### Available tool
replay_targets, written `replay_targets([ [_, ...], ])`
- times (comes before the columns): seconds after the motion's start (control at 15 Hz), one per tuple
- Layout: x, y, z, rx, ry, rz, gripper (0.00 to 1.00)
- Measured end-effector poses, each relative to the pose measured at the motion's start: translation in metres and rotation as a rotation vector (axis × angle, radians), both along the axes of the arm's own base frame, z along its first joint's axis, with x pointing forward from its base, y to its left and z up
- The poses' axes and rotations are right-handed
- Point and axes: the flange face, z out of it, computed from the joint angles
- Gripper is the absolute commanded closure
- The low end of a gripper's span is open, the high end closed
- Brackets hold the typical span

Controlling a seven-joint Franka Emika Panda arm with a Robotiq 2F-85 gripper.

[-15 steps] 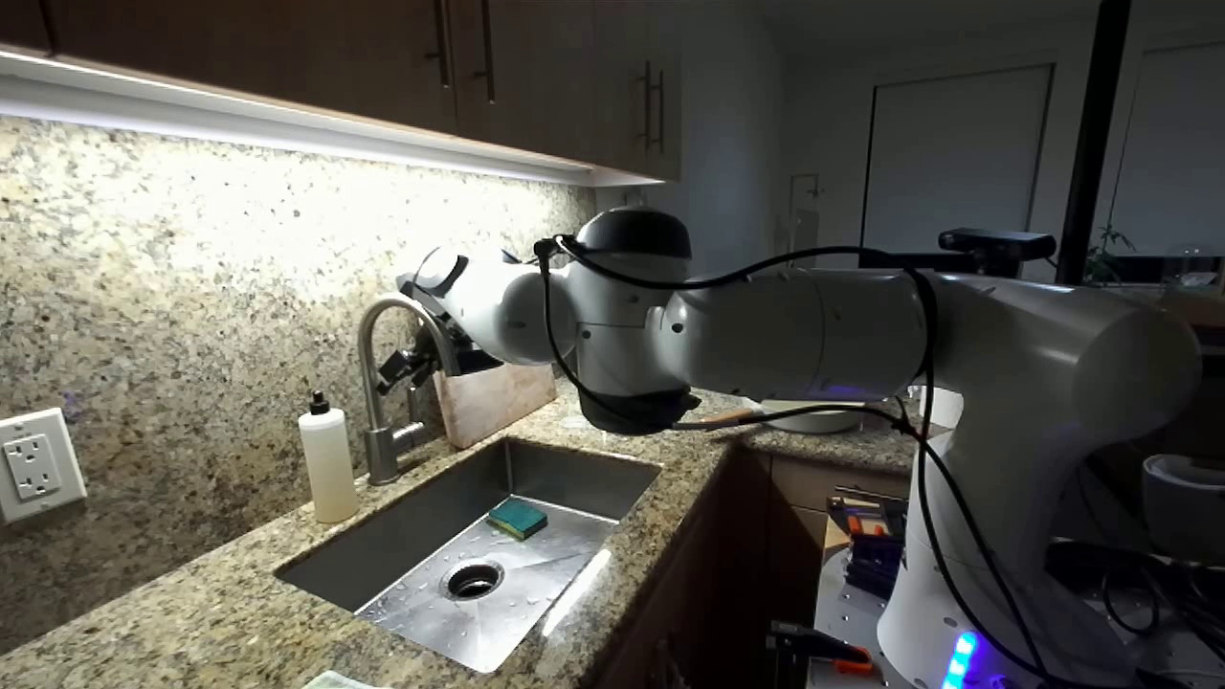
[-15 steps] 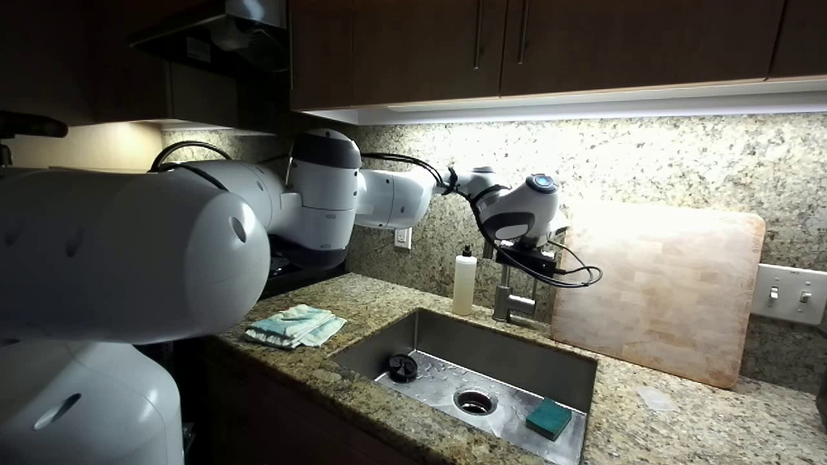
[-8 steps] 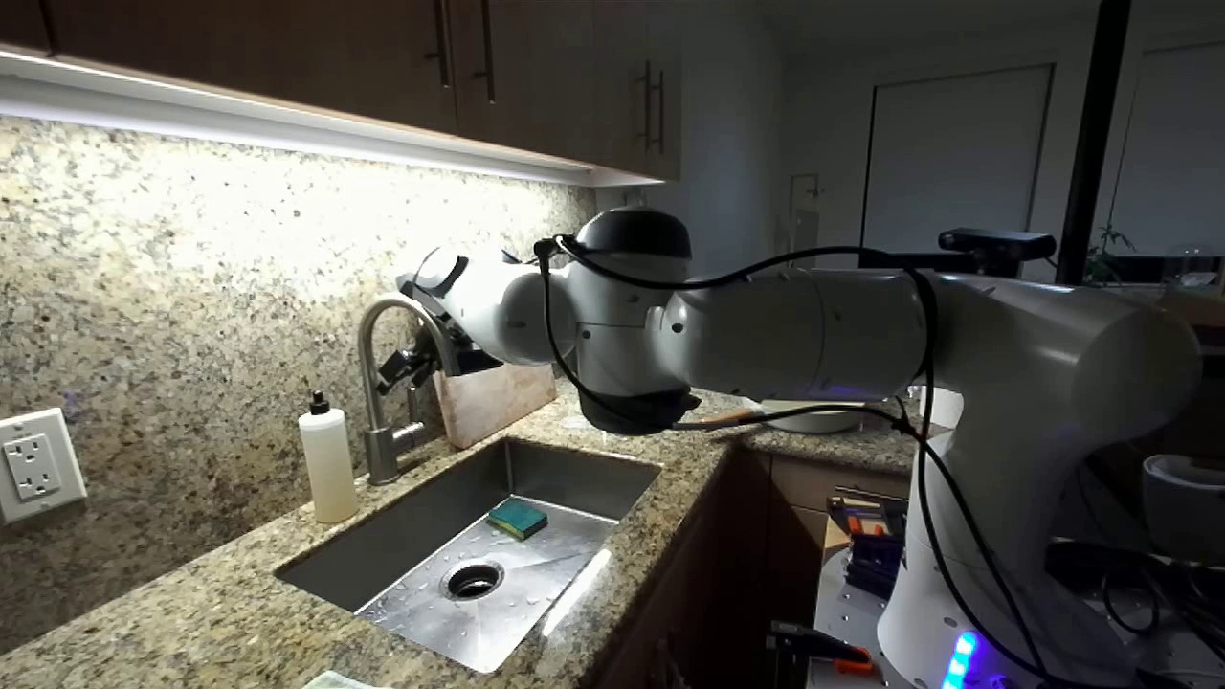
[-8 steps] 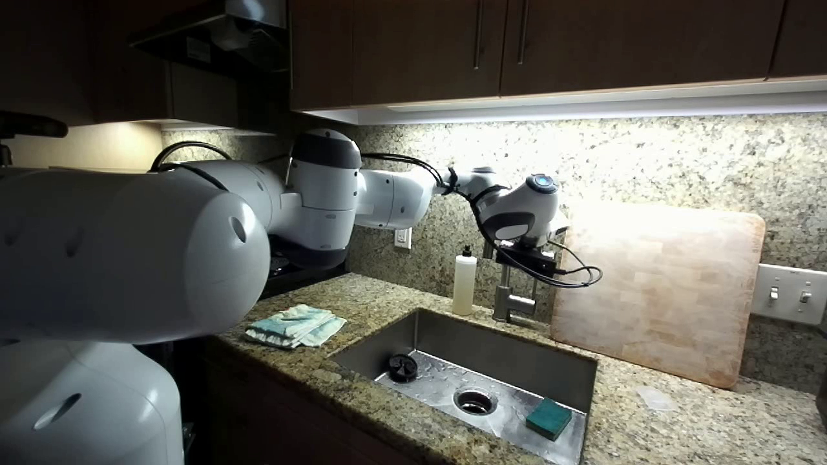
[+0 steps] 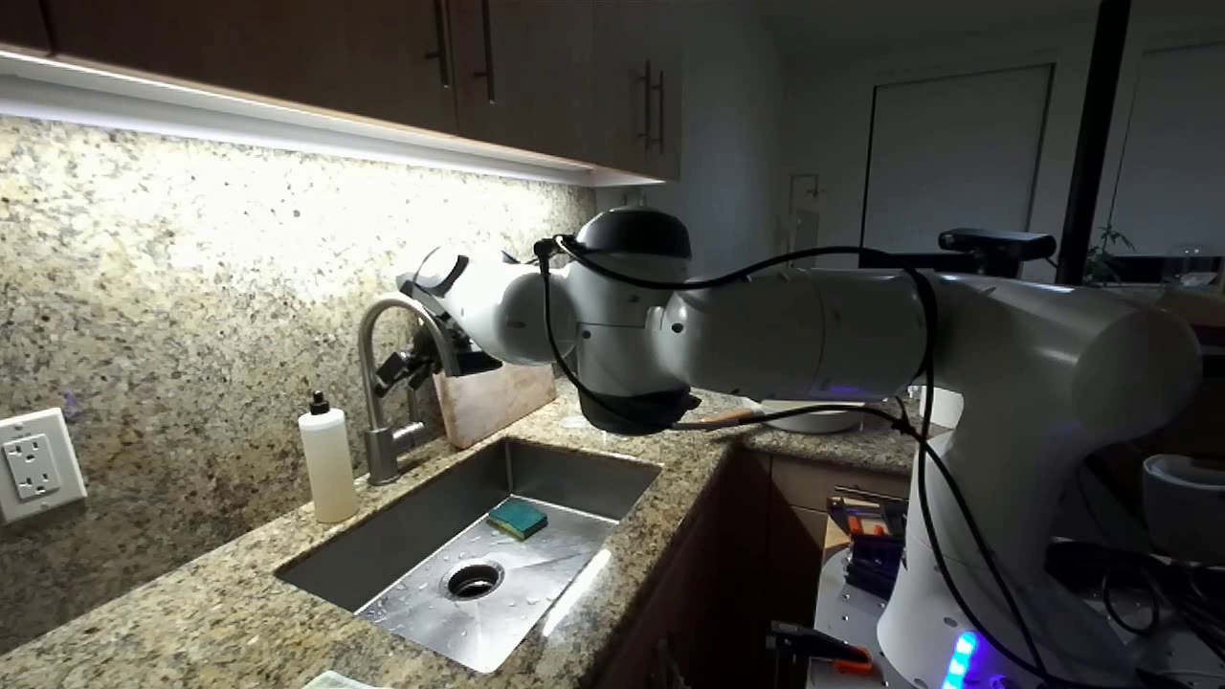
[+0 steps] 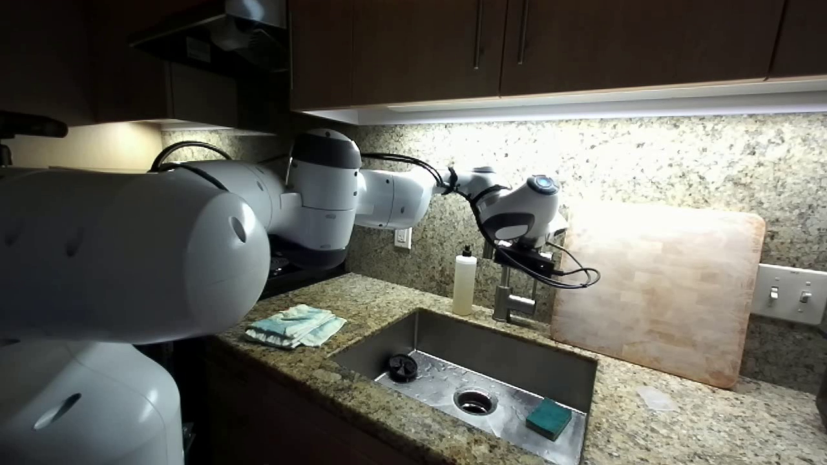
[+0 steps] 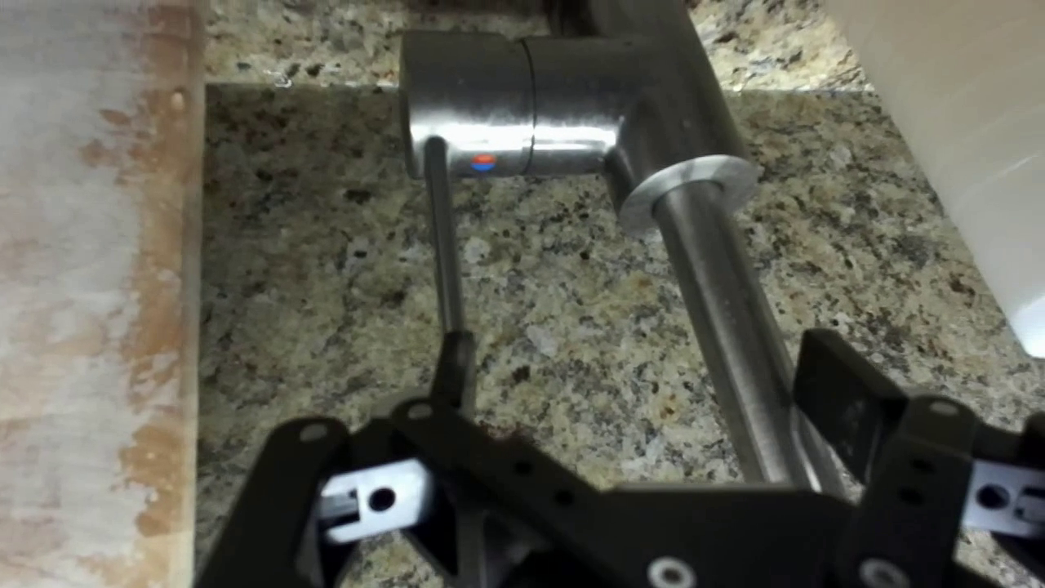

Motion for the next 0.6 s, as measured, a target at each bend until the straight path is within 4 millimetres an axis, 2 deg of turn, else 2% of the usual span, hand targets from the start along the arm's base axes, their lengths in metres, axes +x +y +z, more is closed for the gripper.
replay_targets([
  [0.6, 0.0, 0.006, -0.013, 0.035, 0.012, 0.01, 0.0],
])
